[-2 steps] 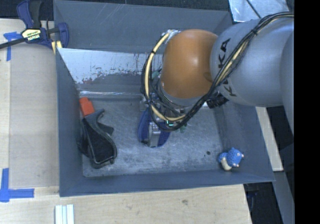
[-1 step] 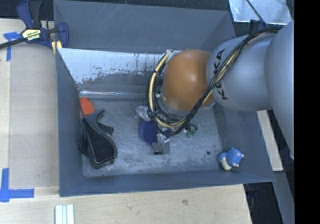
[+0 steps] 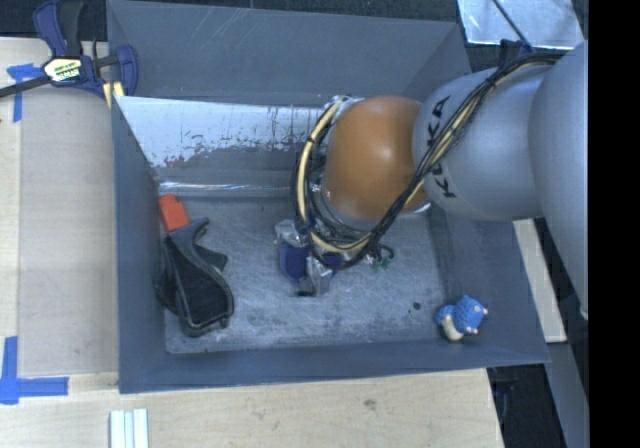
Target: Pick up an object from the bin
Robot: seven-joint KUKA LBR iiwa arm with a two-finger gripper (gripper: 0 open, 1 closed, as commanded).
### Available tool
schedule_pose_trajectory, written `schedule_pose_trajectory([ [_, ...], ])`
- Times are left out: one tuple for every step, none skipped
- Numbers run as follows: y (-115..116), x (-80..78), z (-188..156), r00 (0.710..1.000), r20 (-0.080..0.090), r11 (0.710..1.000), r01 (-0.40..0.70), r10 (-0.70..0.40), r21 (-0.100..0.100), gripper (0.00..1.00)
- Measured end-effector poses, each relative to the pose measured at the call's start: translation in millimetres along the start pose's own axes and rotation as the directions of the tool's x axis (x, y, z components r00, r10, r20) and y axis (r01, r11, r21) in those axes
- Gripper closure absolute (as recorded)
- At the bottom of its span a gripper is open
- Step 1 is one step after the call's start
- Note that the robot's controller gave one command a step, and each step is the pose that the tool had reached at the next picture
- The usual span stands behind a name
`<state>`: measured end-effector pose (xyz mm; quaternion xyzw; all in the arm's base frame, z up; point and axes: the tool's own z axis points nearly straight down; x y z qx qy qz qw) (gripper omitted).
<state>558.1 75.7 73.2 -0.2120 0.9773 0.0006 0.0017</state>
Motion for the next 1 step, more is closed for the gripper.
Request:
schedule_pose_trajectory([
  [27.8,3.2,-187.5,1.0,0.009,1.0,-0.018,0.018,0.003,1.0],
])
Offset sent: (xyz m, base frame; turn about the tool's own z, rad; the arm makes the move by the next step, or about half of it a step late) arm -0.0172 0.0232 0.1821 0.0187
